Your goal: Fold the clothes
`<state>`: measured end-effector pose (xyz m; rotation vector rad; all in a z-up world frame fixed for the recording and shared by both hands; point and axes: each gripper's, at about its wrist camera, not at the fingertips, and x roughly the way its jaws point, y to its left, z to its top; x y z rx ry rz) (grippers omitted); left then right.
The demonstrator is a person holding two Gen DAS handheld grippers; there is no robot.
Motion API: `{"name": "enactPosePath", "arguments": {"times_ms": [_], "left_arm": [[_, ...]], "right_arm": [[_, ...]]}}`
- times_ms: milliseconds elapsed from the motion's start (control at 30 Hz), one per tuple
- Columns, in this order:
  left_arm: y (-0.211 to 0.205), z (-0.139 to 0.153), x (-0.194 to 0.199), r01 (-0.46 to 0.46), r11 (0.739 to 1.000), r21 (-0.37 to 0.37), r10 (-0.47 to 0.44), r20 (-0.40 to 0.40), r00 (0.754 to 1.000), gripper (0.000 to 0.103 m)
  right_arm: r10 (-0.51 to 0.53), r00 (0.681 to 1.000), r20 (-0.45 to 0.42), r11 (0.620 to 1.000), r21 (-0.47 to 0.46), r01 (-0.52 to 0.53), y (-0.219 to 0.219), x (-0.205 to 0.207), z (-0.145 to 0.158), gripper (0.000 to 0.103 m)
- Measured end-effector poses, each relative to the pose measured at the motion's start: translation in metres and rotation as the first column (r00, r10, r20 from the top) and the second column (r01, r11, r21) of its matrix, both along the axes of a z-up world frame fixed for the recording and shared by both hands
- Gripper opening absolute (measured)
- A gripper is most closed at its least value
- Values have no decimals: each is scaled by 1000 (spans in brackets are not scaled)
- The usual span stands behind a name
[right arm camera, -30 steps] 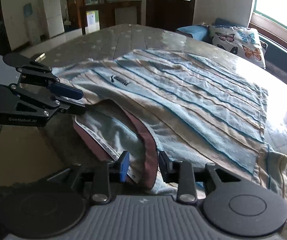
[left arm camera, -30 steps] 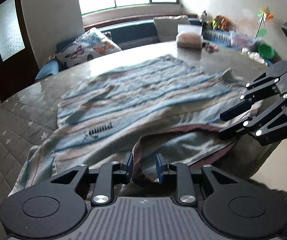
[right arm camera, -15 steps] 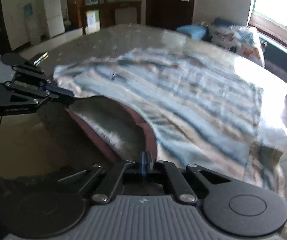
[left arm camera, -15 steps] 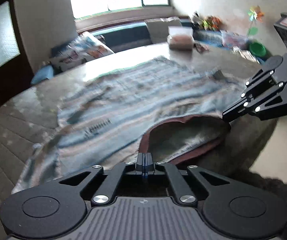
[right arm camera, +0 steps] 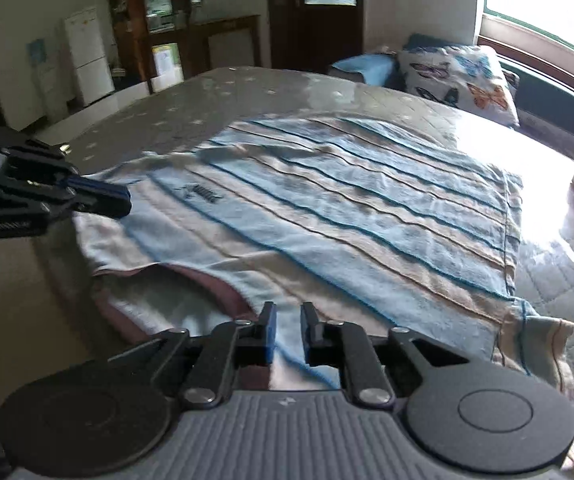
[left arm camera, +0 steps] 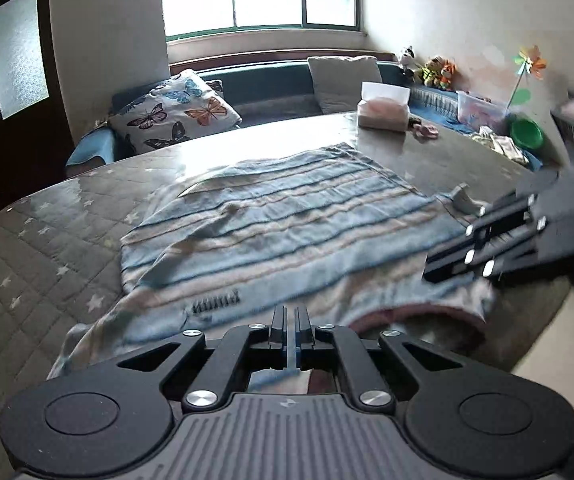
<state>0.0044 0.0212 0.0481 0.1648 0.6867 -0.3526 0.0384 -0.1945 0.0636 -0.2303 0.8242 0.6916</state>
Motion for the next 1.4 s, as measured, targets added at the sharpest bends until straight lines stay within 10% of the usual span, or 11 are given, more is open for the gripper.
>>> {"name": "enactPosePath", "arguments": {"times_ms": [533,1000,1400], "left_arm": [[-40,-43,55,93,996,1,-93,-122,988,7],[30,-4,172,-215,973,78,217,-17,976,50],[49,-38,245,-139,976,169,148,-43,988,67]], "right_arm": [[-355,935,-6,935,10,355,-84,68,-23,29],[-291,956,34,956,-30,292,-66,139,5,35],[-295,955,29,954,-40,296,-47,217,-14,36]]}}
